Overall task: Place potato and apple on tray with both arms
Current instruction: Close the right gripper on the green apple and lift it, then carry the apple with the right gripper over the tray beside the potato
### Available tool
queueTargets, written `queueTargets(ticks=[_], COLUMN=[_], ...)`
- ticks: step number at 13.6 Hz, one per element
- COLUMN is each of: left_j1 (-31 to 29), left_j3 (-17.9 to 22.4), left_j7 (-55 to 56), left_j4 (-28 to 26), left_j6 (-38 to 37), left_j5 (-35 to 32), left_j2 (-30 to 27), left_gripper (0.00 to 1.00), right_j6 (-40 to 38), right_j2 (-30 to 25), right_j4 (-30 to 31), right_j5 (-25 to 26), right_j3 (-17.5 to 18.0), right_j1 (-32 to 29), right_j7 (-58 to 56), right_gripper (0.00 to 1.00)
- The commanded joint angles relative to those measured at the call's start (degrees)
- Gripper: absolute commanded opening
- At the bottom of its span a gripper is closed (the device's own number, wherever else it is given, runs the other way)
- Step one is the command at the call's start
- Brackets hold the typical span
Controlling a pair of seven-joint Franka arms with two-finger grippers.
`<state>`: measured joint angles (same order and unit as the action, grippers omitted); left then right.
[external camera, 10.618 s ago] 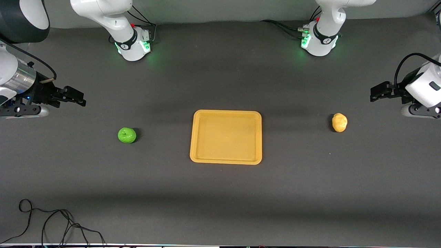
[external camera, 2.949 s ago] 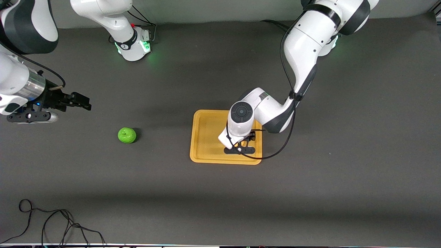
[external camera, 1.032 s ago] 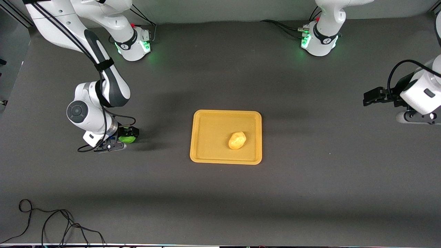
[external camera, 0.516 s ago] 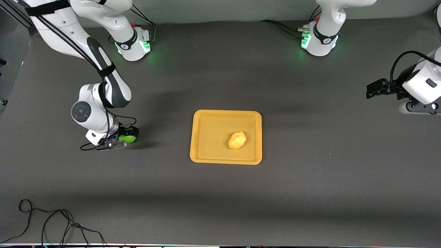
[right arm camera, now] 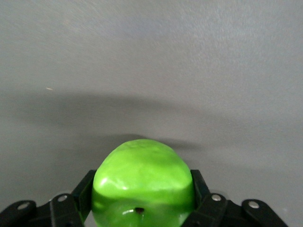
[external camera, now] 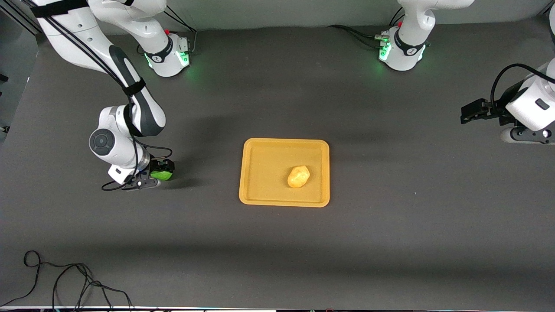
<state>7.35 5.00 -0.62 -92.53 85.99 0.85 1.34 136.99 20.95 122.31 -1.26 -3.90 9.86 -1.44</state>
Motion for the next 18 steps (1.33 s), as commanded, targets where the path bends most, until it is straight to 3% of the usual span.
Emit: queueTargets(ticks=[1, 4, 7, 11, 13, 18], left_j1=[-3.4, -3.5, -3.6, -4.1, -4.1, -3.9], left_j3=[-3.1, -4.4, -4.4, -4.3, -4.3, -4.5], left_j7=[-0.9, -0.8, -1.0, -3.9, -4.4, -4.4], left_j4=[0.9, 0.8, 0.8, 0.8, 0.8, 0.7], left_j6=[-0.8, -0.9, -1.0, -1.1, -1.1, -1.1], left_j5=[0.2, -0.2, -0.3, -0.4, -0.6, -2.1], left_j2=[-0.3, -0.2, -0.2, -0.4, -0.3, -0.4], left_gripper=[1.00, 1.00, 1.00, 1.00, 1.00, 1.00], right_j6=[-18.3, -26.7, -34.1, -32.2, -26.5, -18.9], right_j2=[0.1, 0.8, 6.5, 12.2, 13.8, 21.7], right_j4=[-15.1, -25.4, -37.9, -42.3, -42.9, -43.0], right_j5=[-0.2, -0.2, -0.2, 0.5, 4.1, 13.7], right_j3=[2.6, 9.1, 15.9, 24.0, 24.5, 25.4], right_j1=[0.2, 0.2, 0.2, 1.8, 6.8, 13.7], right_j7=[7.5, 19.7, 33.4, 52.1, 61.1, 69.3], right_gripper=[0.38, 0.38, 0.38, 0.38, 0.39, 0.38])
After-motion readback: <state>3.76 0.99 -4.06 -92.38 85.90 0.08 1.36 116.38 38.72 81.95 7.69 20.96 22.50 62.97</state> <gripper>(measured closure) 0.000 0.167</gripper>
